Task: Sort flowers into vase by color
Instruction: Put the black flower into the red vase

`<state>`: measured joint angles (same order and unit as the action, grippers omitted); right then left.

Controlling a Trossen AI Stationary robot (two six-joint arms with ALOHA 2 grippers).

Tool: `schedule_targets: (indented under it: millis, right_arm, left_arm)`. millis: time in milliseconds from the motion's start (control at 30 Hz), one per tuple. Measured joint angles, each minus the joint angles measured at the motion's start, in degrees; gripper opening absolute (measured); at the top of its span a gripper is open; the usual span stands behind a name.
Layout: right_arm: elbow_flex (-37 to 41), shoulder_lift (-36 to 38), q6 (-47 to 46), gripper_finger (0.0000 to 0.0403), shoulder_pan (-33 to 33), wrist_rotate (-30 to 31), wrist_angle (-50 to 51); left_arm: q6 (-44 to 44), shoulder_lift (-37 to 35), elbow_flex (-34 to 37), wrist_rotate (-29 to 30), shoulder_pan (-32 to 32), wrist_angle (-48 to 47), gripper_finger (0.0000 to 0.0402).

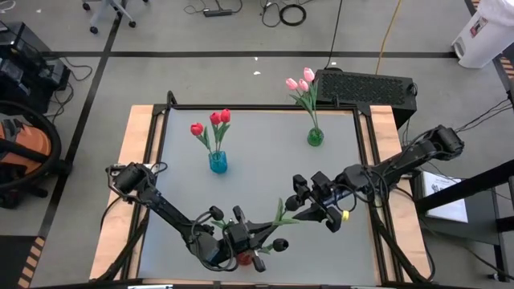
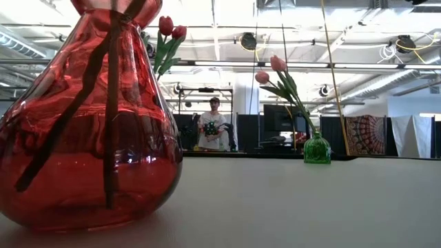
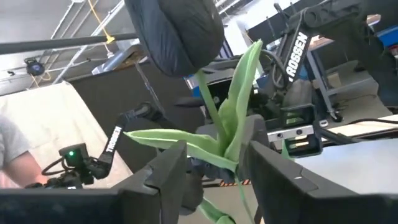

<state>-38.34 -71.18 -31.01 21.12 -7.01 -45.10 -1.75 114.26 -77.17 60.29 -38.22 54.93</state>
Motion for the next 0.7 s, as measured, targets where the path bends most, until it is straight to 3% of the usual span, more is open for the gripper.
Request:
schedule_targets:
  millis: [300, 700]
  right_arm:
    - [-4.0, -1.1, 1.0, 0.0162, 0.5, -0.3, 1.9]
    - [-9.8, -8.6, 0.7, 0.0161, 0.5, -0.5, 2.2]
  left_arm:
    - [0.0, 0.0, 0.0, 0.0, 0.0, 0.0, 0.0015]
    - [0.0, 0.0, 0.0, 0.0, 0.0, 0.0, 0.0015]
